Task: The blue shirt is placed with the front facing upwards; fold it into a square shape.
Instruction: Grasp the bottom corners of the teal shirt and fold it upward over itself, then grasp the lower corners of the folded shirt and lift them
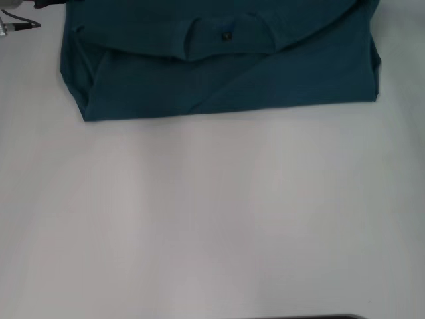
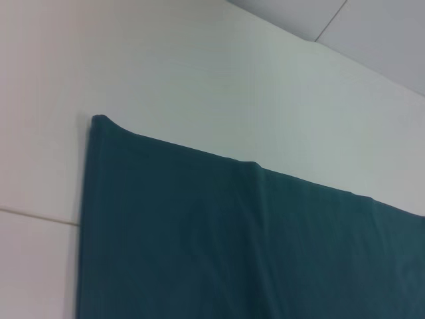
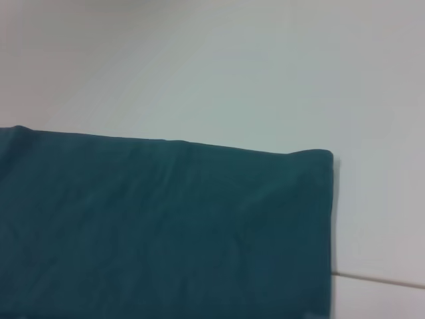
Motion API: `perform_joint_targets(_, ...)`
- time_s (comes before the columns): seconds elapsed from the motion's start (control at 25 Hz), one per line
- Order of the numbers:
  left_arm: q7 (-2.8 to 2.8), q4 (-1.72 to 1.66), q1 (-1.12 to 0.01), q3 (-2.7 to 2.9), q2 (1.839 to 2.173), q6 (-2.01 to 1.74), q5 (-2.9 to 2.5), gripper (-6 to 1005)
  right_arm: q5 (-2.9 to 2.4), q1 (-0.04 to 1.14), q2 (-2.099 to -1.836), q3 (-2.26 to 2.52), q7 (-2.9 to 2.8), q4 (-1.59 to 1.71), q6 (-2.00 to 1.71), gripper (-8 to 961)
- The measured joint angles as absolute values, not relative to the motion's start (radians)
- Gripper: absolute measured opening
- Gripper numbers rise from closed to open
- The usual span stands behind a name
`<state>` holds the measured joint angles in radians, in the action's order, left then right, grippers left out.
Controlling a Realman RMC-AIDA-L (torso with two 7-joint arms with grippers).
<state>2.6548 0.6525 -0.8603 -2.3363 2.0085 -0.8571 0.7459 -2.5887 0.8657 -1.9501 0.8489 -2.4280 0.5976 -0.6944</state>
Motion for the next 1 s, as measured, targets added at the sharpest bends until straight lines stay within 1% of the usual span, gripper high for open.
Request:
perform_joint_targets(0.12,2.655,0.653,-0.860,-2.336,2.009,-0.859,0.749,369,-2.589,0.867,-1.940,0.849,-2.433,0.596,-0.712,362)
perform_joint_targets(0.32,2.655,0.653,-0.857,-2.340,2.009,-0.862,0.751,583,-2.583,0.870,-1.917,0.842,-2.453,0.596,-0.816,567)
perform_joint_targets(0.44,2.655,0.656,-0.848,-2.344,2.010,-0.870,0.754,698,-2.527,0.847,-1.908,0.788,-2.436,0.636,-0.960,629)
perform_joint_targets(0.56,2.655,0.690,-0.819,-2.350,2.016,-0.914,0.771,813,-2.369,0.757,-1.912,0.701,-2.357,0.732,-1.145,691)
perform_joint_targets(0.68,2.651,0.755,-0.765,-2.354,2.024,-0.983,0.817,847,-2.183,0.640,-1.916,0.644,-2.290,0.813,-1.304,753)
perform_joint_targets(0.76,2.648,0.792,-0.729,-2.358,2.023,-1.045,0.863,869,-2.058,0.561,-1.911,0.623,-2.255,0.836,-1.404,798)
perform_joint_targets(0.8,2.648,0.792,-0.729,-2.358,2.023,-1.045,0.863,880,-2.012,0.532,-1.907,0.613,-2.241,0.837,-1.444,823)
perform_joint_targets(0.92,2.651,0.803,-0.670,-2.393,2.005,-1.174,0.955,914,-1.915,0.457,-1.903,0.568,-2.200,0.815,-1.554,896)
perform_joint_targets(0.96,2.652,0.794,-0.660,-2.409,2.003,-1.194,0.968,925,-1.893,0.433,-1.907,0.548,-2.187,0.807,-1.582,920)
perform_joint_targets(1.0,2.653,0.786,-0.651,-2.423,2.002,-1.206,0.975,936,-1.873,0.411,-1.913,0.526,-2.172,0.798,-1.608,919)
